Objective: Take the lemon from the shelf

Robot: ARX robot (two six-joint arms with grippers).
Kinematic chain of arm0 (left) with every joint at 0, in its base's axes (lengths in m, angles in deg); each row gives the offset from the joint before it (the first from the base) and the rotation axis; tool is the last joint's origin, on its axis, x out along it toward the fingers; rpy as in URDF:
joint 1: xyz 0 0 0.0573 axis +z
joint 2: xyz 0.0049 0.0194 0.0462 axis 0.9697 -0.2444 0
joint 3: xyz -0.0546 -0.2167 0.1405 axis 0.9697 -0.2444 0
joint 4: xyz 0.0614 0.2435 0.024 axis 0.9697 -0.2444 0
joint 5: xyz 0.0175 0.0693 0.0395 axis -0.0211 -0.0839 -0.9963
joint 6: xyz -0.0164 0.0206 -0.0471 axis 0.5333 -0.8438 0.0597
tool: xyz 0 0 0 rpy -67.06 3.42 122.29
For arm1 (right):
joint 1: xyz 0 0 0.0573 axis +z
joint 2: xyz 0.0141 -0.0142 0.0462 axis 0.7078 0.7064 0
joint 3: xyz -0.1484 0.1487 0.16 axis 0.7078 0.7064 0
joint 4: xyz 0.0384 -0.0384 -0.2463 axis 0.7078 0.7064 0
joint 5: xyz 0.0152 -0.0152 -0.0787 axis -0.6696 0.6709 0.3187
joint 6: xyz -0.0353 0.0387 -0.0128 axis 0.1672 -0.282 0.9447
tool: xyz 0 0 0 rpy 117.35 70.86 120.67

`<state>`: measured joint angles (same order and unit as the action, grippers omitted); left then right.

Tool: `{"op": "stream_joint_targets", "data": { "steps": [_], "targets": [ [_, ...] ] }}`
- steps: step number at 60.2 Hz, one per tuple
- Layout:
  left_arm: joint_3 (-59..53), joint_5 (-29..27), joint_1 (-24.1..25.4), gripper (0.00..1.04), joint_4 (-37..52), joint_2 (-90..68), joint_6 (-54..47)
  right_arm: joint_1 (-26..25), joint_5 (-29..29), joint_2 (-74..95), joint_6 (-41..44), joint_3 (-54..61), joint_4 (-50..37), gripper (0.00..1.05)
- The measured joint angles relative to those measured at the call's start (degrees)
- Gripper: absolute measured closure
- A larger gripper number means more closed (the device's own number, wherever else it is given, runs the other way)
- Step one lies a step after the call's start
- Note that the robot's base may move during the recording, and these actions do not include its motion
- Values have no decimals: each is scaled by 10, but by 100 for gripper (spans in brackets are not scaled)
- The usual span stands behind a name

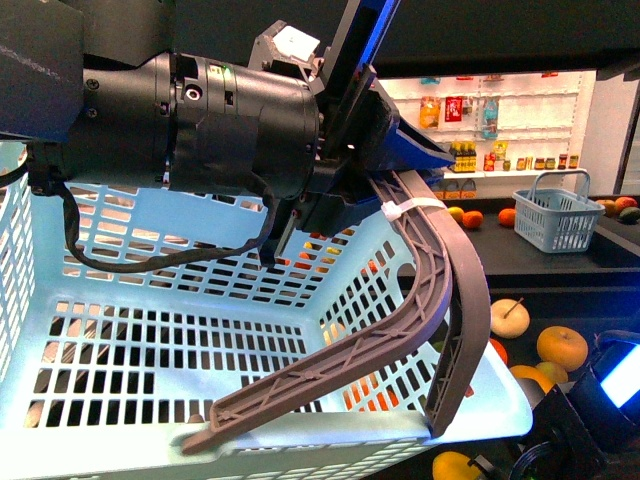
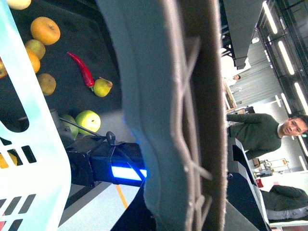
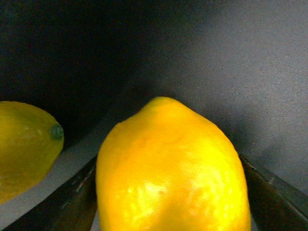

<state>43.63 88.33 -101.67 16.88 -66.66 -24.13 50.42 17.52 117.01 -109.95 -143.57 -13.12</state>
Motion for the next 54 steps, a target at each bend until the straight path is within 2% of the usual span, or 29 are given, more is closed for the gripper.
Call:
{"op": "stream_joint_targets", "data": {
  "steps": [14, 22, 31, 40, 54],
  "targets": [
    [0, 0, 0, 97, 0, 0, 0, -12, 29, -34, 25, 53, -32, 38],
    [0, 0, 0, 97, 0, 0, 0, -33, 53, -89, 67, 109, -72, 38],
    [0, 0, 0, 97, 0, 0, 0, -60, 47, -181, 131, 174, -123, 38],
    [0, 0, 0, 97, 0, 0, 0, -79, -2, -298, 185, 237, -159, 38],
    [0, 0, 0, 97, 0, 0, 0, -70, -141, -480, 209, 277, -143, 38]
  ]
}}
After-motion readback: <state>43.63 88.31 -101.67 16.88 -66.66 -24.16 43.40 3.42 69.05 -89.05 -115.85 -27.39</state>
